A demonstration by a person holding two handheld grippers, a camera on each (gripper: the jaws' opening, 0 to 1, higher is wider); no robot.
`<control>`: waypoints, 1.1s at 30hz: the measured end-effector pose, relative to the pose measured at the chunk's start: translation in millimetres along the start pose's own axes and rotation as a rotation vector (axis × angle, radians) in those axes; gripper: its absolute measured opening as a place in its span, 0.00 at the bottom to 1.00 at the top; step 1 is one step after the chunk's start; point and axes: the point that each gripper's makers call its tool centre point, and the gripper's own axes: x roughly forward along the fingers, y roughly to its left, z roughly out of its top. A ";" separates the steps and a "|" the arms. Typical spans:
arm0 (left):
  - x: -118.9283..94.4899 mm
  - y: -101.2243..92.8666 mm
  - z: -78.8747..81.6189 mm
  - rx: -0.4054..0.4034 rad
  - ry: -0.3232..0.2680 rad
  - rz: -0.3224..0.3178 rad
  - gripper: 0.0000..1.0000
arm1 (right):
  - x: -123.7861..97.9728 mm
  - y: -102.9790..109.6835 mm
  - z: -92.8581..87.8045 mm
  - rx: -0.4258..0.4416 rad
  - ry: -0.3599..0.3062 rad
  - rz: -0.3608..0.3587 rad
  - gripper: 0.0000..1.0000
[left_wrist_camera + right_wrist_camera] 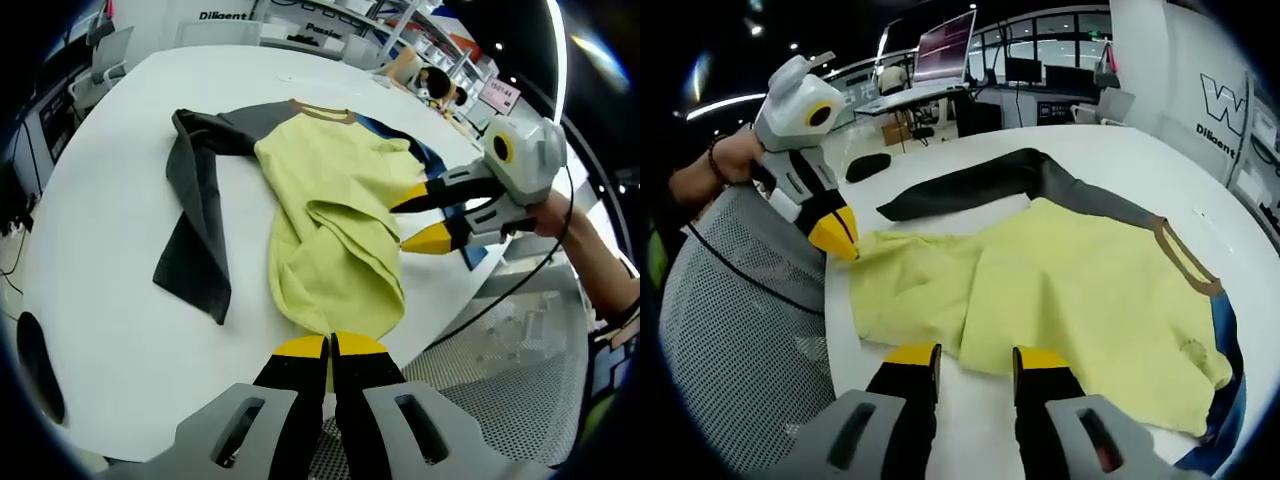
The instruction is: Fold the garment on the visible template until the final outline fits inside the template.
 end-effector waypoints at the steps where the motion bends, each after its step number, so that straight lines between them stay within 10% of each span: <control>1: -0.1 0.1 0.1 0.000 0.000 0.000 0.00 | 1.4 0.0 -0.5 -0.001 0.004 -0.002 0.19; 10: -0.5 2.1 0.4 0.008 -0.004 0.009 0.00 | 8.7 -12.2 -9.2 0.030 0.042 -0.078 0.00; 33: -10.2 -2.7 -1.5 0.063 0.035 0.002 0.00 | -33.1 1.1 -40.9 0.105 0.164 -0.037 0.00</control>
